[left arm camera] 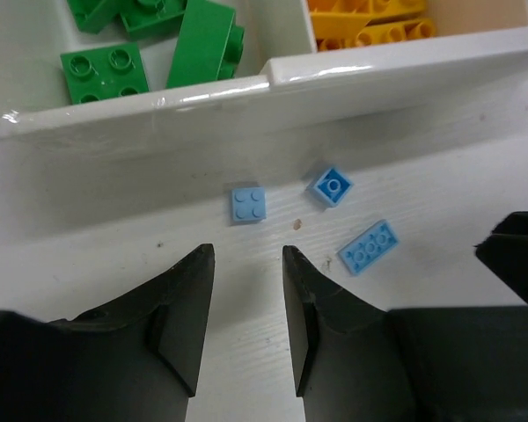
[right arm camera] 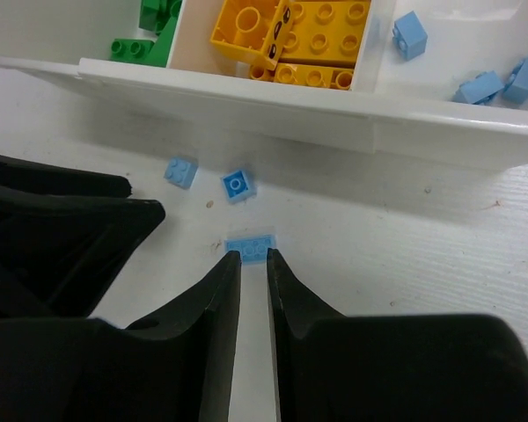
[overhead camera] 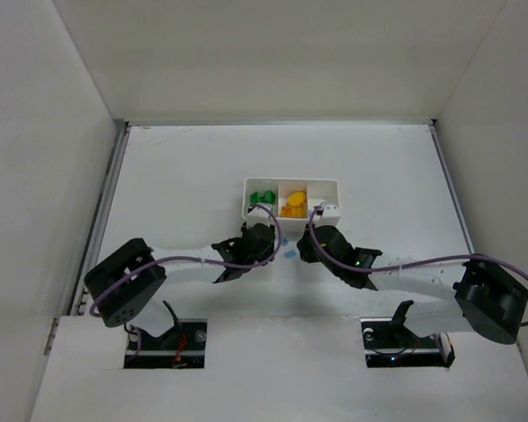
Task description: Sort the legos into containers by color
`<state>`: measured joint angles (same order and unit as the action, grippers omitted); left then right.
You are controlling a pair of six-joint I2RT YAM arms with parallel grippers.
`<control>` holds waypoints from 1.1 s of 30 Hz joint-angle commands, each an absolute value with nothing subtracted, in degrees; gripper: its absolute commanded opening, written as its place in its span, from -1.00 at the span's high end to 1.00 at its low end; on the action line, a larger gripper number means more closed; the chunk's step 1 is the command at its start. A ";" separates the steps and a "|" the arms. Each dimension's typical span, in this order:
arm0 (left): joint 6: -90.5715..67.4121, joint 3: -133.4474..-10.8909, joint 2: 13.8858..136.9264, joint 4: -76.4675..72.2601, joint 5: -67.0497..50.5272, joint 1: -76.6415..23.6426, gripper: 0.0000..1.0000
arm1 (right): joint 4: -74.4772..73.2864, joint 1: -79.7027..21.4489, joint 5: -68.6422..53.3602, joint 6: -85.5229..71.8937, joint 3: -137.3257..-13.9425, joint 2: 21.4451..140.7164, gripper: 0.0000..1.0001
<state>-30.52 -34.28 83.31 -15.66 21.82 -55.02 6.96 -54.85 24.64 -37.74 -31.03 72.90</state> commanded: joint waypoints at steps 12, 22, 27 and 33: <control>-28.57 -36.38 91.49 -22.32 22.94 -54.10 0.34 | 10.11 -55.15 23.99 -37.09 -34.19 76.64 0.48; -27.86 -36.57 92.73 -22.33 24.52 -54.18 0.68 | 11.51 -55.15 21.10 -36.39 -35.85 81.47 0.16; -28.39 -32.62 86.15 -20.92 26.37 -55.24 0.72 | 12.13 -55.15 19.16 -34.37 -39.19 87.09 0.07; -29.97 -29.10 76.74 -17.50 26.63 -55.06 0.72 | 9.50 -55.15 20.39 -33.92 -43.59 90.88 -0.02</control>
